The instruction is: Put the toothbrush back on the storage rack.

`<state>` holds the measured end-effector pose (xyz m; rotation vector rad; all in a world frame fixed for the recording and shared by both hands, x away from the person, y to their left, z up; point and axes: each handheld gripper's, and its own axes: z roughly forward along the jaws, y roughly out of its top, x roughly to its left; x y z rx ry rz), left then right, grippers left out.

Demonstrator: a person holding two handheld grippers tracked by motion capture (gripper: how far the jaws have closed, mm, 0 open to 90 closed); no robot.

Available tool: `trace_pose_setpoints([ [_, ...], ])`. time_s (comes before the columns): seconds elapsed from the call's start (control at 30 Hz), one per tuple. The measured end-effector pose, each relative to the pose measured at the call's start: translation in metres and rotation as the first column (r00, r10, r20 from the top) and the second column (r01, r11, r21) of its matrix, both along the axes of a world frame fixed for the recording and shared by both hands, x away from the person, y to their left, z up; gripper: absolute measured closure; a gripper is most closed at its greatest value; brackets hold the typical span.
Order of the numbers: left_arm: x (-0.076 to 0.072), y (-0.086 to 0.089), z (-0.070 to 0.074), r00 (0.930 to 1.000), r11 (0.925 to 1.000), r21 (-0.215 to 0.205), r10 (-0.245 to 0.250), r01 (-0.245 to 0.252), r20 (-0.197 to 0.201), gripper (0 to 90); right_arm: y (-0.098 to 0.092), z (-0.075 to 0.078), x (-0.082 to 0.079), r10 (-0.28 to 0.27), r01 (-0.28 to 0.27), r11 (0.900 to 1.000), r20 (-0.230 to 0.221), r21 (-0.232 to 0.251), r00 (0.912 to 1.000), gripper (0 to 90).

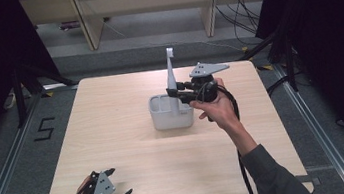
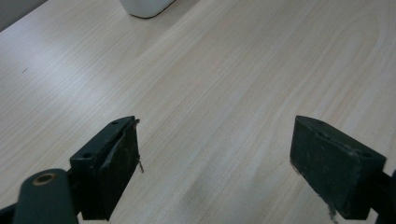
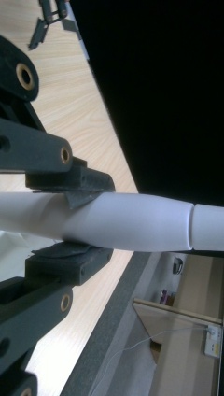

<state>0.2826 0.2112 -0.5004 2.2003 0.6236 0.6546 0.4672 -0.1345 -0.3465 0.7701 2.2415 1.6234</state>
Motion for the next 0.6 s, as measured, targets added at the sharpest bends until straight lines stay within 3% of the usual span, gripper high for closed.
trace_pose_setpoints([
  [0.27, -0.001, 0.000, 0.000, 1.0000, 1.0000, -0.007, 0.002, -0.002, -0.009, 15.1, 0.003, 0.007, 0.013, -0.026, 0.025, 1.000, 0.005, 0.009, 0.9997, 66.7],
  [0.5, 0.000, 0.000, 0.000, 1.0000, 0.9997, -0.024, 0.006, -0.007, -0.005, 15.1, 0.008, 0.004, 0.024, -0.039, 0.039, 0.999, 0.008, 0.005, 0.9992, 66.7],
  [0.53, 0.000, 0.000, 0.000, 1.0000, 0.9997, -0.024, 0.007, -0.007, -0.005, 15.1, 0.010, 0.002, 0.027, -0.052, 0.053, 0.999, 0.011, -0.014, 0.9986, 66.7],
  [0.6, 0.000, 0.001, 0.001, 1.0000, 1.0000, -0.002, -0.002, 0.002, 0.003, 15.1, 0.011, 0.001, 0.028, -0.061, 0.062, 0.998, 0.014, -0.018, 0.9980, 66.7],
])
